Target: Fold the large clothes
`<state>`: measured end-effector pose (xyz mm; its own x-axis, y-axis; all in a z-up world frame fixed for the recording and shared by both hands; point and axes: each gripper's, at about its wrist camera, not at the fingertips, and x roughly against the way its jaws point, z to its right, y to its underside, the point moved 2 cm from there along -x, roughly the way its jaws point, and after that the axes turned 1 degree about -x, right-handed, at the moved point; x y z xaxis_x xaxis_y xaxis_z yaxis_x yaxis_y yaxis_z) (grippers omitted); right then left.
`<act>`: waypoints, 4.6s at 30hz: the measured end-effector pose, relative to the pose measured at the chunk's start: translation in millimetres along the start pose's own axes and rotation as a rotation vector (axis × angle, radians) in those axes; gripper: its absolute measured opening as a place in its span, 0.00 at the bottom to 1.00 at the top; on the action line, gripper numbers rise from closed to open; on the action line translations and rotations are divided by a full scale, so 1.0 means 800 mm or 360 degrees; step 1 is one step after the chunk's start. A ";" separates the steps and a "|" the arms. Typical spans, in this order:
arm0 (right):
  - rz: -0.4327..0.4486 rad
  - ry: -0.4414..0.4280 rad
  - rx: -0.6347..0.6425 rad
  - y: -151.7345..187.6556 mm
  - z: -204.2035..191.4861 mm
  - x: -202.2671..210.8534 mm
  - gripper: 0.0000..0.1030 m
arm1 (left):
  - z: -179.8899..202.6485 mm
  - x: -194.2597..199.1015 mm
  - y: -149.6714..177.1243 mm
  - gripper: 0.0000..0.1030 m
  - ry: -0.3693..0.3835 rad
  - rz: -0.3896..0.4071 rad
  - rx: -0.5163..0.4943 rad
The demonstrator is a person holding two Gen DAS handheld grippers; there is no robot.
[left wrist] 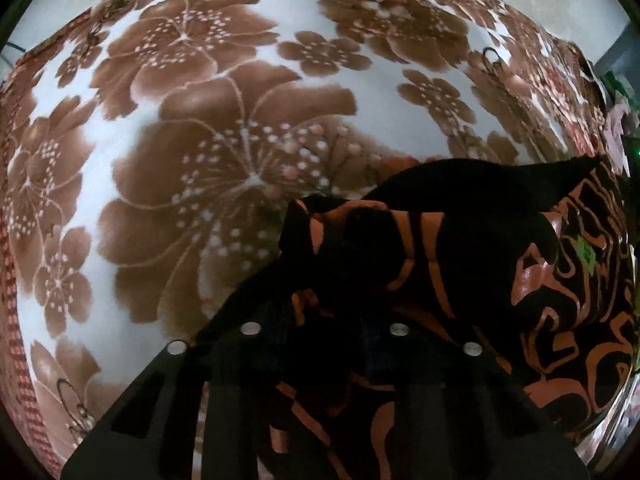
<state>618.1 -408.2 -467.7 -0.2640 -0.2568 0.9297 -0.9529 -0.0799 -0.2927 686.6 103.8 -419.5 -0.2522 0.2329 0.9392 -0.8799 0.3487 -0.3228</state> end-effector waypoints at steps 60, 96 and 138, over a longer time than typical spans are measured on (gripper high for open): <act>0.0610 0.0654 0.0056 0.149 -0.252 0.029 0.94 | 0.231 0.038 0.145 0.96 -0.0580 0.0659 0.0089; 0.0569 0.0392 -0.0011 0.167 -0.263 0.105 0.95 | 0.146 0.101 0.413 0.95 0.0009 0.0779 0.1018; 0.0390 0.0726 -0.0073 0.154 -0.287 0.044 0.95 | 0.045 0.044 0.315 0.58 0.0298 0.1059 0.1330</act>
<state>457.5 -205.7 -419.5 -0.5089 0.1838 0.8409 -0.8577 -0.0250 -0.5136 441.6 167.3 -463.9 -0.7771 0.3063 0.5499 -0.6034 -0.6109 -0.5125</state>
